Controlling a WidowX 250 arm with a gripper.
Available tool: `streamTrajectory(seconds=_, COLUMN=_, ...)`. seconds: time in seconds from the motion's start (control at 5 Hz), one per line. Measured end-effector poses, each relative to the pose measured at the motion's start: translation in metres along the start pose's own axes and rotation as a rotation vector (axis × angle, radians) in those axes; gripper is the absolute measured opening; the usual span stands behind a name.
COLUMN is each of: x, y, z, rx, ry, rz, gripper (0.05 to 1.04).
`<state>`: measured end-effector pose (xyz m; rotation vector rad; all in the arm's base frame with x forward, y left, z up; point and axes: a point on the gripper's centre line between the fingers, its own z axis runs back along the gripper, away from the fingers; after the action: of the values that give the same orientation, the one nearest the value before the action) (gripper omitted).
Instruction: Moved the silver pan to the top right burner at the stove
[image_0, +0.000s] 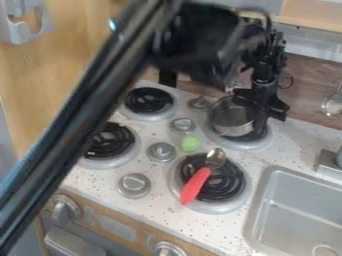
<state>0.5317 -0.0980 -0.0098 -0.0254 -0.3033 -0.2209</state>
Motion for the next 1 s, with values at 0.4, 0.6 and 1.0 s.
streamTrajectory(seconds=0.4, x=-0.013, y=-0.006, z=-0.015, rx=-0.002, ry=0.012, rz=0.017, gripper=0.235)
streamTrajectory(seconds=0.6, x=-0.019, y=-0.007, z=-0.005, rx=-0.003, ry=-0.023, rz=0.027, gripper=0.489)
streamTrajectory(seconds=1.0, x=-0.033, y=0.002, z=0.033, rx=0.019, ry=-0.140, rz=0.096, gripper=1.016)
